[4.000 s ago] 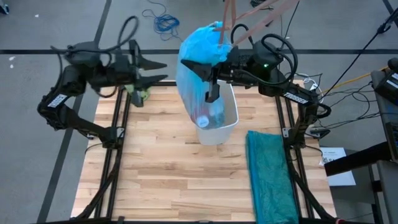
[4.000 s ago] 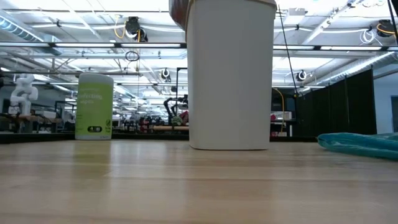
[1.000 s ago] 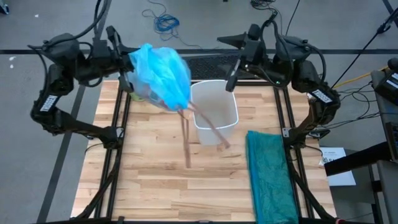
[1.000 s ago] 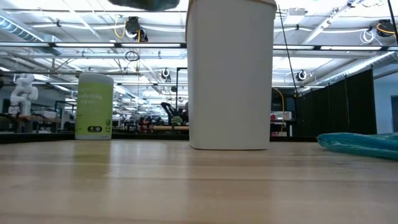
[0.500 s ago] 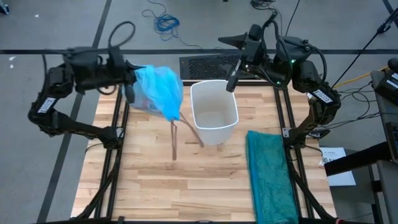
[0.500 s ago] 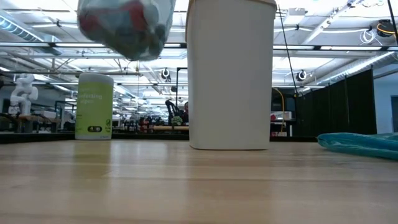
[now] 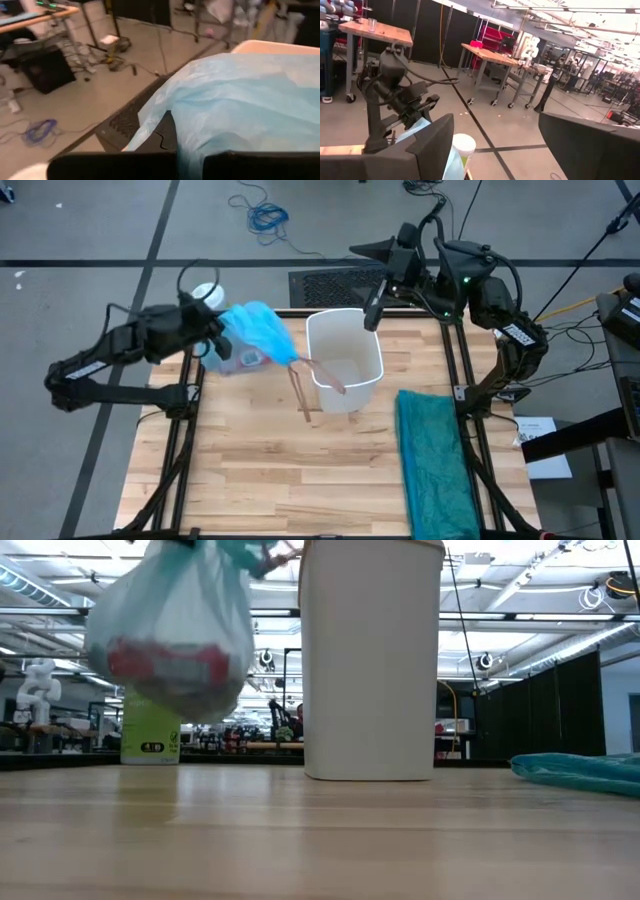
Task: Place trash/remove bag and relplace
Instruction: Remove the plastic bag from the white trash bin
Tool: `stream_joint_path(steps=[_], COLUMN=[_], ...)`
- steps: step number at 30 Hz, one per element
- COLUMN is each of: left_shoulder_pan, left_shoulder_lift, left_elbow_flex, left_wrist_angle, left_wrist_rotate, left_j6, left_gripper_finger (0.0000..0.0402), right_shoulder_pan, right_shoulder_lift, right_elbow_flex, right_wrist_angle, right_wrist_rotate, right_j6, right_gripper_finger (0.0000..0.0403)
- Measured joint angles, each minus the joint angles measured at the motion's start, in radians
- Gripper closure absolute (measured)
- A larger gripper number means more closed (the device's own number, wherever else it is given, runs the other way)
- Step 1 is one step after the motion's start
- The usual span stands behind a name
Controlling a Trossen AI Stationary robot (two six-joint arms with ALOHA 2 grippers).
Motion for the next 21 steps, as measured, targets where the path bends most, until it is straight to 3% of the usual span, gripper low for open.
stream_joint_path(steps=[8, 21], left_shoulder_pan=[0.000, 0.000], left_shoulder_lift=[-0.128, -0.129], left_elbow_flex=[-0.300, -0.754], left_wrist_angle=[0.172, 0.743], left_wrist_rotate=[-0.143, -0.340], left_j6=[-0.105, -0.191], left_gripper_finger=[0.0402, 0.0402], right_shoulder_pan=[0.000, -0.062], right_shoulder_lift=[0.000, 0.003], right_elbow_flex=[0.000, 0.000], right_wrist_angle=[0.000, -0.162], right_wrist_rotate=[0.000, -0.002], right_j6=[0.000, 0.035], right_gripper_finger=[0.0117, 0.0117])
